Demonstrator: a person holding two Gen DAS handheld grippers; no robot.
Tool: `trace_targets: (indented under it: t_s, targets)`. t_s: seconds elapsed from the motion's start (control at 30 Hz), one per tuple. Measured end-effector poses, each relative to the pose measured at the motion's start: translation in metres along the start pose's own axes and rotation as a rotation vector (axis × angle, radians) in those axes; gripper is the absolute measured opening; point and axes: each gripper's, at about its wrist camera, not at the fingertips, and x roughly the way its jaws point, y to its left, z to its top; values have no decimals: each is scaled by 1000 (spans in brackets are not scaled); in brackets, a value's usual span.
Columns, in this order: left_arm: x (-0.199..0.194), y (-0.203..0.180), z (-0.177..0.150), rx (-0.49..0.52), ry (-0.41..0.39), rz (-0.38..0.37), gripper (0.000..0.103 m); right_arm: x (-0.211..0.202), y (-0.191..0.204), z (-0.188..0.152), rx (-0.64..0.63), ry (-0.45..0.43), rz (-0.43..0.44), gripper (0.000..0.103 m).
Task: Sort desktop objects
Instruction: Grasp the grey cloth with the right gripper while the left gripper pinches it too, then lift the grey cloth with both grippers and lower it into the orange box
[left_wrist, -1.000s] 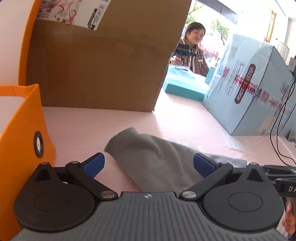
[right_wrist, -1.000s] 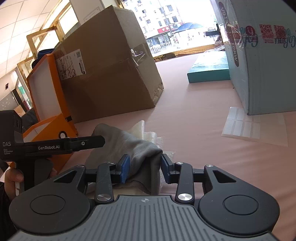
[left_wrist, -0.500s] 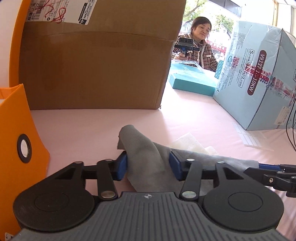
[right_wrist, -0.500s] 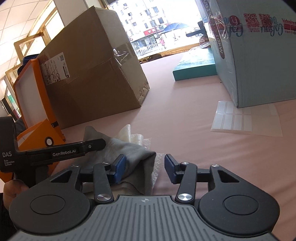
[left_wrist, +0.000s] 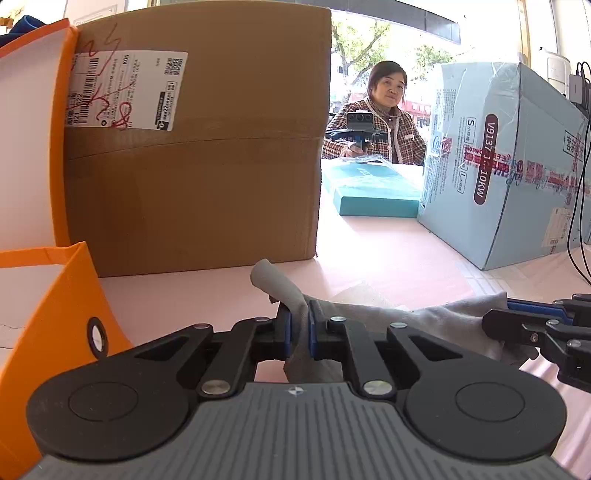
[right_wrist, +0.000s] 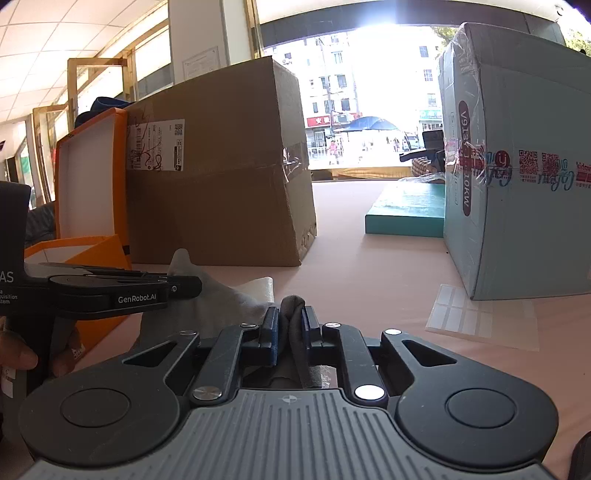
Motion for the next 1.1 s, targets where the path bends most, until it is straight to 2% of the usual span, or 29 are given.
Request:
trace_targets:
  t_s: [0.13,0.27,0.43,0.47,0.53,0.57,0.63,0.7,0.8,0.9,1.0,1.1]
  targets:
    - [-16,2,5,17,-46,35,8,-4,4,5,10,-32,22,11]
    - [-30,10,13,18,-63,34,10,-9,11,14,35,-65,65,11]
    - [-34,22,14,-3,-10,2,23,-21,21,30,104,-120,159,9]
    - [-35,23,14,2,1,7,27,-21,24,33,101,-126,166,9]
    - [-38,24,11,-8,17,3,65,-21,32,39,72,-132,158,9]
    - [-43,25,9,-19,8,-21,73,-19,36,41,54,-125,145,9]
    - [-50,25,5,-31,2,-65,83,-11,38,41,47,-101,135,8]
    - [-52,14,0,6,30,-82,84,-6,33,37,84,-81,140,8]
    - [-47,-14,-11,179,43,-80,84,1,20,31,187,-62,161,8]
    - [-39,-42,-25,333,4,-46,84,-2,11,23,242,-58,167,8]
    - [-29,-57,-27,358,-19,-20,84,-5,3,19,289,-51,195,8]
    - [-8,-60,-26,317,51,-30,84,2,-5,15,335,-25,205,8]
